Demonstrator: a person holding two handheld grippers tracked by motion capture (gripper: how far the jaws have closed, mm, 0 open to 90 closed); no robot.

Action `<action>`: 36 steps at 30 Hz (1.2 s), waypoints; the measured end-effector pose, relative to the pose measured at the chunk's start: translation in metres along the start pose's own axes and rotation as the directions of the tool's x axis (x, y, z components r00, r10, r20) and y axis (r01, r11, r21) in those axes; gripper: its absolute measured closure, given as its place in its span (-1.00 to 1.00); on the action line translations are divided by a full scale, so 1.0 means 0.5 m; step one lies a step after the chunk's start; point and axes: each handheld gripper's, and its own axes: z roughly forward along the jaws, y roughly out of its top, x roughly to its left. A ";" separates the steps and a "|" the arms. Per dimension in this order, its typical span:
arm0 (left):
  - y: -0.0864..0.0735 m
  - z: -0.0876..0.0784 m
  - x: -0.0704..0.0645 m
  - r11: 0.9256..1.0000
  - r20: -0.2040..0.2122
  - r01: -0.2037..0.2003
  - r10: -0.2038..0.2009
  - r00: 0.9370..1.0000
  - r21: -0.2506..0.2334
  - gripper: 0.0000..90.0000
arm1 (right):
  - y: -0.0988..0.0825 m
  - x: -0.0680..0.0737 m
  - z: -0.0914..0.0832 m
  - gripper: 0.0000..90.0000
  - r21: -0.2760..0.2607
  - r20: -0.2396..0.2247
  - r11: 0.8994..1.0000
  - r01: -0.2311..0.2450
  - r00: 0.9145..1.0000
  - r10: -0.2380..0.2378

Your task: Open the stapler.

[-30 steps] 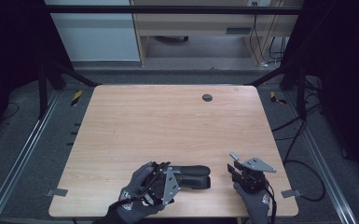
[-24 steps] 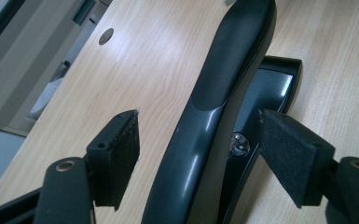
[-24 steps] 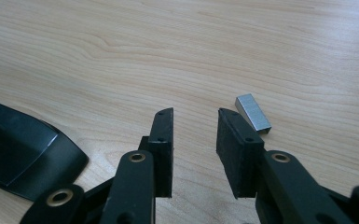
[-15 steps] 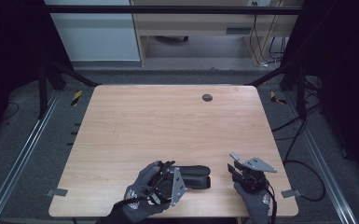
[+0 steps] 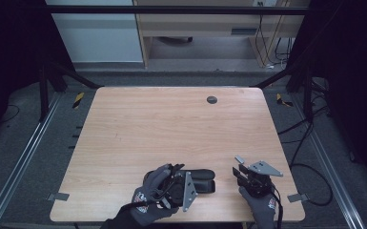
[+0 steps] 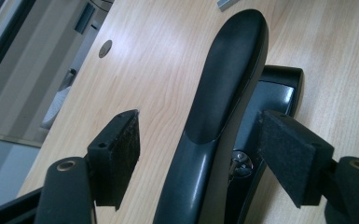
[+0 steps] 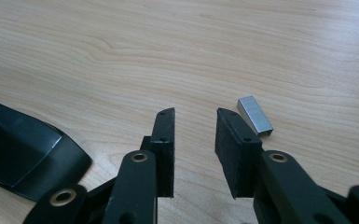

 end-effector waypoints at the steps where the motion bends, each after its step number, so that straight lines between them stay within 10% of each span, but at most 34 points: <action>1: 0.002 0.000 0.000 1.000 0.002 0.001 -0.001 1.000 -0.001 -0.35 | 0.000 0.000 -0.001 0.52 -0.003 -0.003 1.000 -0.001 1.000 0.001; 36: 0.029 0.039 -0.021 0.990 -0.014 -0.113 0.114 0.993 0.087 -0.35 | 0.001 -0.004 -0.010 0.77 -0.010 -0.031 1.000 -0.013 0.999 0.013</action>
